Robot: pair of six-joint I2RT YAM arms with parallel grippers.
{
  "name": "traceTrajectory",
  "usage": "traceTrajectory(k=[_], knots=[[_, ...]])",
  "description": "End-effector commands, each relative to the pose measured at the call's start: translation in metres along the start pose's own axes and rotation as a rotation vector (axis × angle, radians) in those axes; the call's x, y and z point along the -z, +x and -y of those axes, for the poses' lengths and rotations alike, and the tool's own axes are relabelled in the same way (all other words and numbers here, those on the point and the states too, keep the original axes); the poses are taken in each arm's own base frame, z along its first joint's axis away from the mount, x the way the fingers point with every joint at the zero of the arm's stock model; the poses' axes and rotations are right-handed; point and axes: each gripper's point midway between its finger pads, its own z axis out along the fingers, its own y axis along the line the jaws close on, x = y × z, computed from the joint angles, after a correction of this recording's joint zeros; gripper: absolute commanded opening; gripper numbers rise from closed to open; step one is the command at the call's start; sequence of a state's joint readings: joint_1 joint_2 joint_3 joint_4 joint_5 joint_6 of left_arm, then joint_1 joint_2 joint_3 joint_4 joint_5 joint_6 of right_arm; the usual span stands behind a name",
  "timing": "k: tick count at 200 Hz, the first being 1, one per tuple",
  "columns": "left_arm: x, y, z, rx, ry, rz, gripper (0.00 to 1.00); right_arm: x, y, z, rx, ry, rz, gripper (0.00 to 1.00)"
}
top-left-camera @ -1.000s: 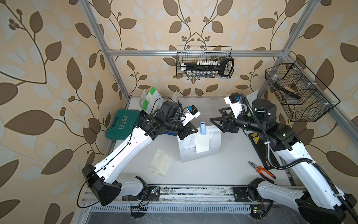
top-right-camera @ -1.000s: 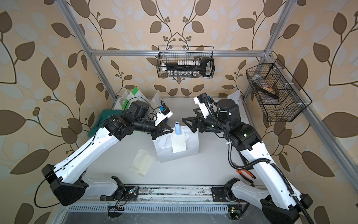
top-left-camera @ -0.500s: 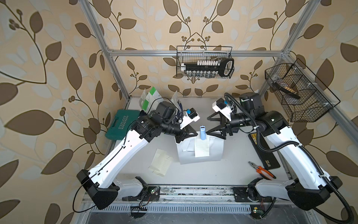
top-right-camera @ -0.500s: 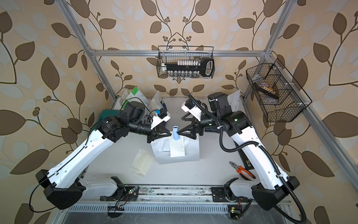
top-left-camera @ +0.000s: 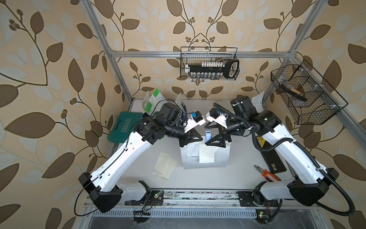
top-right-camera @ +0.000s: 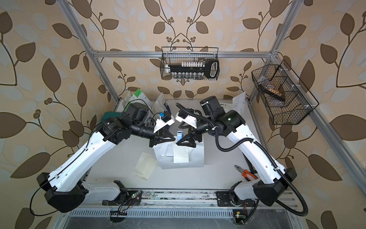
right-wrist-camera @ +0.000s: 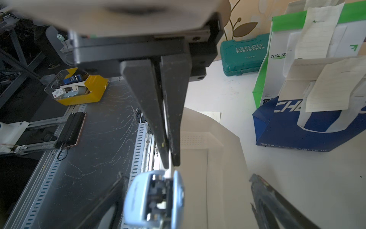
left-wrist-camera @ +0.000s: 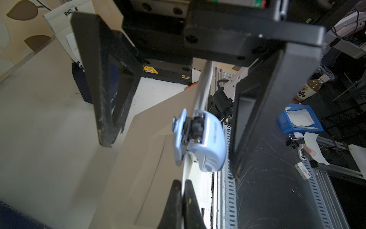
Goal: Staple the receipts to the bags
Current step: Staple the receipt to the takeout bag.
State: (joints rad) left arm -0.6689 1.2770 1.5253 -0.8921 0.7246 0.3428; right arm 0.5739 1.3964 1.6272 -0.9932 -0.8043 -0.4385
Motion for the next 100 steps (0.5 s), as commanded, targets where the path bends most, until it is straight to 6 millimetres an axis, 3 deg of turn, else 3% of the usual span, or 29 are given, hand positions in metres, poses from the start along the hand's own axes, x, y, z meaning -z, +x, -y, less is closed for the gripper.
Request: traceTrajectory(k=[1,34,66,82,92,100], knots=[[0.005,-0.013,0.008,-0.057,0.009,0.024,0.0,-0.001,0.0,-0.001,0.037,-0.008,0.001,0.97],[0.007,-0.018,0.008,-0.057,0.002,0.036,0.0,-0.005,0.007,-0.002,0.042,-0.026,-0.006,0.94],[0.013,-0.027,0.017,-0.063,0.028,0.077,0.0,-0.008,0.012,-0.005,0.05,-0.065,-0.008,0.81],[0.017,-0.032,0.024,-0.072,0.051,0.098,0.0,-0.007,0.01,-0.001,0.037,-0.08,0.017,0.65],[0.019,-0.035,0.028,-0.075,0.067,0.107,0.0,-0.004,0.005,0.001,0.029,-0.097,0.048,0.49],[0.02,-0.036,0.03,-0.078,0.074,0.115,0.0,-0.003,0.003,0.002,0.022,-0.105,0.065,0.28]])
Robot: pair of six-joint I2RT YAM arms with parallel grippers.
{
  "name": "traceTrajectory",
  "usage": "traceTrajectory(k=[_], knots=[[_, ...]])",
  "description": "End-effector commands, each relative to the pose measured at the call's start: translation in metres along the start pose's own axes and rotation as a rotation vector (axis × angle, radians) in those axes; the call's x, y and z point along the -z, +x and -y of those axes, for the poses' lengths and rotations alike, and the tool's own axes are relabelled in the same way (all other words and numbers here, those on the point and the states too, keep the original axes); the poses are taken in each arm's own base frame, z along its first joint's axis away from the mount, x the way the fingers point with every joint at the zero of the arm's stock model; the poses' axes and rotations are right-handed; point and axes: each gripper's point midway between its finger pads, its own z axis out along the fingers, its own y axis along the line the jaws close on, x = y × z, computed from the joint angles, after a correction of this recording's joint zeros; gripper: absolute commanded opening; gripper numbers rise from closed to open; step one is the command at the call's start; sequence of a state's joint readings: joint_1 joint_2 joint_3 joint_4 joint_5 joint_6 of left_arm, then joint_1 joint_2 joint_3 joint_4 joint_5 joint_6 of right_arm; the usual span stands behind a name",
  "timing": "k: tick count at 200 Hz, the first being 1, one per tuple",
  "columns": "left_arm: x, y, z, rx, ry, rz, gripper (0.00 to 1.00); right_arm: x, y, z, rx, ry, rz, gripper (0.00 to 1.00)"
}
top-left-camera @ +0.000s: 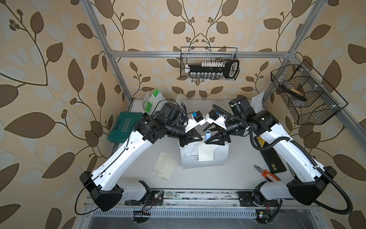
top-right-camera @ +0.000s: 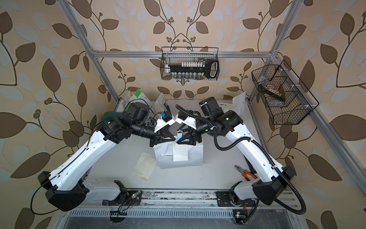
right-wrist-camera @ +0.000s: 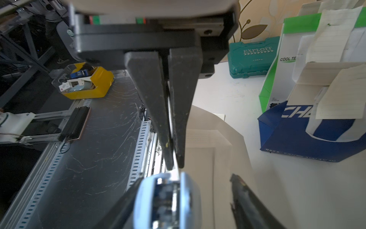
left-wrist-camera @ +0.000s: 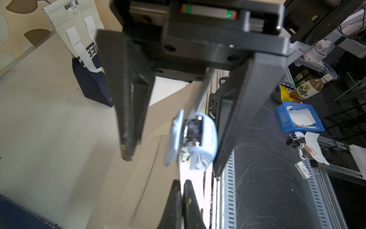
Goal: Staple the receipts to the bags
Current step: Staple the receipt to the takeout bag.
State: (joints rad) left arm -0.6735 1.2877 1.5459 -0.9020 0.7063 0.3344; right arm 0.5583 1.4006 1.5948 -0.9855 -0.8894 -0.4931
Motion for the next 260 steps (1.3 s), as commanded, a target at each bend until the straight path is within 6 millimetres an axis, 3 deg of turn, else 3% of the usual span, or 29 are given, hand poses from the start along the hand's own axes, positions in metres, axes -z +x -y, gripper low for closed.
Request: traceTrajectory(k=[1,15,81,88,97,105,131,182,202,229,260], knots=[[0.021,-0.033,0.032,-0.082,0.088,0.121,0.0,0.001,0.0,0.008,-0.001,-0.033,0.043,0.26],[0.021,-0.034,0.033,-0.082,0.093,0.126,0.0,-0.001,-0.001,0.01,0.006,-0.031,0.061,0.0],[0.024,-0.036,0.034,-0.083,0.092,0.137,0.0,0.002,-0.009,0.033,-0.03,0.073,0.121,0.0],[0.023,-0.035,0.031,-0.08,0.072,0.132,0.0,0.005,-0.01,0.031,-0.026,0.085,0.119,0.36],[0.022,-0.033,0.027,-0.076,0.051,0.127,0.0,0.01,-0.012,0.035,-0.037,0.137,0.125,0.58],[0.021,-0.033,0.021,-0.066,0.019,0.13,0.0,0.014,-0.014,0.036,-0.035,0.172,0.141,0.71],[0.017,-0.034,0.009,-0.036,-0.028,0.142,0.0,0.034,-0.028,0.034,-0.007,0.287,0.24,0.94],[0.013,-0.037,-0.021,0.065,-0.161,0.165,0.0,0.09,-0.072,0.03,-0.015,0.517,0.494,0.95],[0.014,-0.04,-0.032,0.109,-0.214,0.189,0.0,0.107,-0.075,0.043,-0.121,0.636,0.543,0.87],[0.017,-0.045,-0.045,0.165,-0.281,0.239,0.0,0.104,-0.06,0.05,-0.233,0.754,0.544,0.73],[0.014,-0.044,-0.054,0.211,-0.308,0.231,0.0,0.08,-0.048,0.042,-0.222,0.835,0.488,0.61]])
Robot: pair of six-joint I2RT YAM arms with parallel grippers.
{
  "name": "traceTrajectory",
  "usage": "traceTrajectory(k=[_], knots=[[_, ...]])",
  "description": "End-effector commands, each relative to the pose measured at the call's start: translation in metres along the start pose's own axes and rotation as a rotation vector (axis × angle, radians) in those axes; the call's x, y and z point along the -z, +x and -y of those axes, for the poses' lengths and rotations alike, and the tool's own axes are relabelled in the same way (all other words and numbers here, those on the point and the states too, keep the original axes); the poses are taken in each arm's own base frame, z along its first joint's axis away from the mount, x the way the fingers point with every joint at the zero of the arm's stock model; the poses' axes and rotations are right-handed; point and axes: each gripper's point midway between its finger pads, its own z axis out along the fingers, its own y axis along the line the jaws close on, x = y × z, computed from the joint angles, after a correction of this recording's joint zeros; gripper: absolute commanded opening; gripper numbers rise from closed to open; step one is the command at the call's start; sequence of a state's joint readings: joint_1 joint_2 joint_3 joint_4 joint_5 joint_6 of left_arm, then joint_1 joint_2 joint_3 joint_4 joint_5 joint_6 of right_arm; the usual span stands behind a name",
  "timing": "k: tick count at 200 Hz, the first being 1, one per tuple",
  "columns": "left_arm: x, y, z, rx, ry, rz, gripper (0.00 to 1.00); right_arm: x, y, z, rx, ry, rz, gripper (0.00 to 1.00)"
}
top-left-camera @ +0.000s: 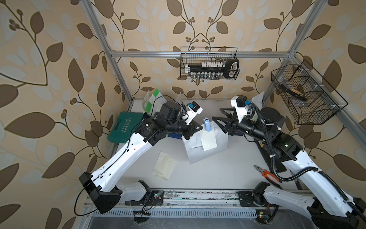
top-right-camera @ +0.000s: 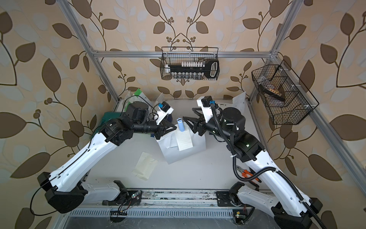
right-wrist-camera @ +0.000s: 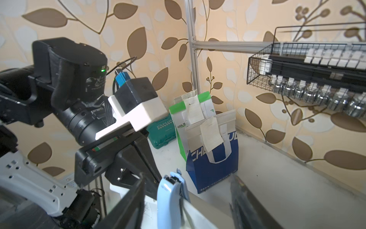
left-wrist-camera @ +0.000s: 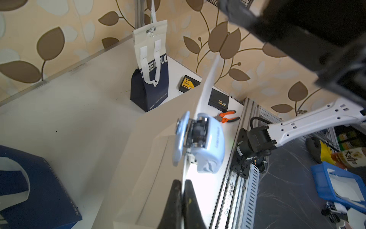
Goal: Staple the receipts to the bags
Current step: Staple the receipt to the takeout bag, then pick up the stapler from the takeout bag.
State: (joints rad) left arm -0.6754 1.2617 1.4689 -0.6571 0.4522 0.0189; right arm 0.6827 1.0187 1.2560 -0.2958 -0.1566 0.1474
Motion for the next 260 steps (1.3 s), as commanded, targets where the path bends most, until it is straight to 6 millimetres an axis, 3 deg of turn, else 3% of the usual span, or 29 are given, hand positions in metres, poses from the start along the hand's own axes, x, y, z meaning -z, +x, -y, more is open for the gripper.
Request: traceTrajectory(k=[1,55,113,126,146,214,239,260], knots=[[0.009,-0.025,0.001,0.016,-0.033,0.095,0.0,-0.003,0.012,0.01,0.002,0.166,-0.002,0.6],[0.007,-0.023,0.007,0.021,0.01,0.092,0.0,-0.028,0.032,-0.002,0.06,0.182,-0.072,0.6],[0.005,-0.022,0.008,0.024,0.018,0.087,0.0,-0.041,0.05,0.0,0.101,0.211,-0.134,0.24],[0.004,-0.021,0.007,0.026,0.017,0.079,0.0,-0.042,0.049,0.005,0.108,0.251,-0.127,0.11],[0.001,-0.017,0.006,0.038,0.014,0.062,0.0,-0.039,0.042,0.017,0.126,0.344,-0.095,0.0],[-0.005,-0.01,-0.008,0.069,-0.045,0.034,0.0,-0.022,0.015,0.063,0.1,0.624,0.013,0.0],[-0.007,-0.01,-0.012,0.062,-0.062,0.04,0.0,0.0,0.006,0.086,0.041,0.678,0.035,0.0],[-0.012,-0.008,-0.015,0.028,-0.062,0.056,0.0,0.021,0.004,0.093,0.01,0.673,0.055,0.0]])
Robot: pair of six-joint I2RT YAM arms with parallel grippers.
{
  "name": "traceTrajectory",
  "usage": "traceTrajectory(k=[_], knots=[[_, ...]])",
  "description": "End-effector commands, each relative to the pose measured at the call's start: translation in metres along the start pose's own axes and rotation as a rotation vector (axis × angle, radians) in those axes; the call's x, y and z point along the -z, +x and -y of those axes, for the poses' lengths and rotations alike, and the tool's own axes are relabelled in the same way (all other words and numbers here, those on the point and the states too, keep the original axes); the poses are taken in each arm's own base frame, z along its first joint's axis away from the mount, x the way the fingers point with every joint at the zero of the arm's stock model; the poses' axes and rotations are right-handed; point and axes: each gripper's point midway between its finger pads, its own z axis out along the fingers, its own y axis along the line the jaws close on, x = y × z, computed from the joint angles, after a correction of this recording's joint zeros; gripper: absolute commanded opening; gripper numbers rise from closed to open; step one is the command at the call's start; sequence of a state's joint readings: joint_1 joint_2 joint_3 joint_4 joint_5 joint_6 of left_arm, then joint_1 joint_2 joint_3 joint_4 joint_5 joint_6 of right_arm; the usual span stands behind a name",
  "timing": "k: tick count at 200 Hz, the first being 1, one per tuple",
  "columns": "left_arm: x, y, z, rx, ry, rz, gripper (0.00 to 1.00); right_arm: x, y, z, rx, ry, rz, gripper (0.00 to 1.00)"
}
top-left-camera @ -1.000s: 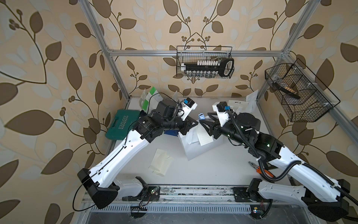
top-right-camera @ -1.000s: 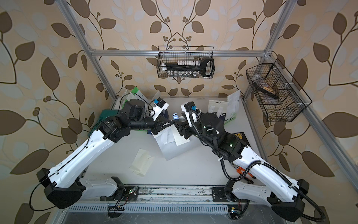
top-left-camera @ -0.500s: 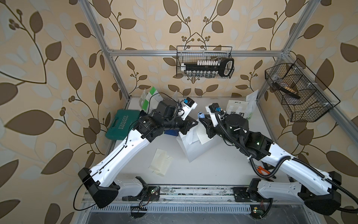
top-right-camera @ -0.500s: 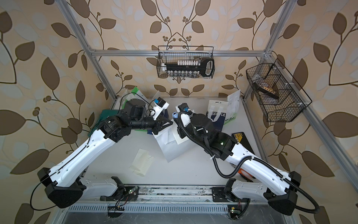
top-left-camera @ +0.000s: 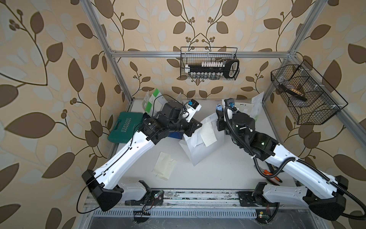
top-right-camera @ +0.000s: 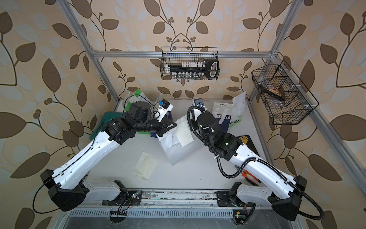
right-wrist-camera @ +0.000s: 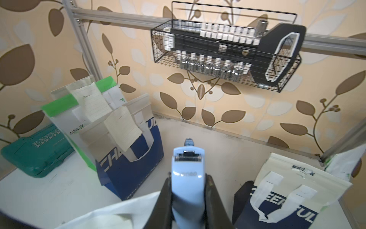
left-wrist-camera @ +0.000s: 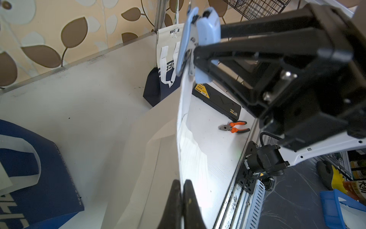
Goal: Staple the receipts to the bags
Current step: Pick up the stapler from the takeout bag, then place the takeout bag at the center of the board.
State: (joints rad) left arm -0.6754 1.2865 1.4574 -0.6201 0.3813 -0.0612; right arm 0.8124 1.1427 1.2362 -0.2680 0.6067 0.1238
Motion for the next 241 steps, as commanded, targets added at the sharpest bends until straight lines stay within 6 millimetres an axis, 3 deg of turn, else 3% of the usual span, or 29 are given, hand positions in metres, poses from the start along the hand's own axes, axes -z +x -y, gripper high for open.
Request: traceTrajectory(k=[1,34,82,99,104,129,186,241], knots=[[-0.001,-0.007,0.003,-0.052,0.01,0.053,0.0,0.021,-0.018,0.028,-0.082,0.031,0.05,0.0],[-0.009,-0.012,0.007,-0.098,0.086,0.09,0.0,0.034,0.004,0.046,-0.107,0.038,0.005,0.0],[-0.032,-0.029,-0.022,-0.079,0.02,0.103,0.0,0.049,0.034,0.063,-0.118,0.066,-0.021,0.0],[-0.039,-0.04,-0.037,-0.069,-0.054,0.109,0.0,0.054,0.037,0.067,-0.125,0.067,-0.017,0.0],[-0.052,-0.036,-0.047,-0.059,-0.077,0.085,0.0,0.055,0.038,0.068,-0.127,0.069,-0.018,0.0],[-0.073,-0.044,-0.08,-0.035,-0.197,0.07,0.0,0.061,0.037,0.072,-0.128,0.075,-0.013,0.0],[-0.1,-0.063,-0.16,0.091,-0.398,0.14,0.0,0.067,0.039,0.076,-0.119,0.077,-0.016,0.0],[-0.12,-0.078,-0.198,0.168,-0.431,0.178,0.0,0.067,0.048,0.078,-0.106,0.084,-0.039,0.0]])
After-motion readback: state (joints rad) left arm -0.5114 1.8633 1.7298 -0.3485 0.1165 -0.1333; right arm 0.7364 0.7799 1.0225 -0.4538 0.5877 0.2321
